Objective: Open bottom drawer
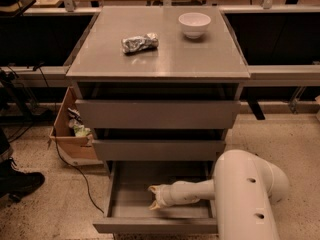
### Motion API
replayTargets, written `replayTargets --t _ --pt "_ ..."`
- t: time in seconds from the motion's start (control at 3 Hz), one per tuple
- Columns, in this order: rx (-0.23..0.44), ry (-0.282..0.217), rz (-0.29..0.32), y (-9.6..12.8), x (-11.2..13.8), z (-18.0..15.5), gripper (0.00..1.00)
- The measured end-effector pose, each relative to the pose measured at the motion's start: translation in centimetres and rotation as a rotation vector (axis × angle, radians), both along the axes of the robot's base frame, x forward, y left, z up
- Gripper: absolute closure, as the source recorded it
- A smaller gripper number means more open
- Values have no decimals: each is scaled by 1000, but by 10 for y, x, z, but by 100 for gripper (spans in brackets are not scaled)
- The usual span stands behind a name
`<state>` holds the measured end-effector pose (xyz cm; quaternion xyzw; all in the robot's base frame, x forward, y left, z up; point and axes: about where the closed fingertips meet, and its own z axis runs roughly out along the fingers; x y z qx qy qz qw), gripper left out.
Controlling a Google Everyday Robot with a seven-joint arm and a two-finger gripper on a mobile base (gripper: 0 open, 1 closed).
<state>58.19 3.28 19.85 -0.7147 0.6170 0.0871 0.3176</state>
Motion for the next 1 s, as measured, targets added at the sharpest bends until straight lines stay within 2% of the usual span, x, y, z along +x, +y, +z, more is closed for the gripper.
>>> replayTargets --t 0.33,0.67,1.0 --pt "-12 -48 -10 -14 1 16 0" --pt "-83 -159 -99 -71 17 77 0" --pt "-129 -226 -174 -116 15 120 0"
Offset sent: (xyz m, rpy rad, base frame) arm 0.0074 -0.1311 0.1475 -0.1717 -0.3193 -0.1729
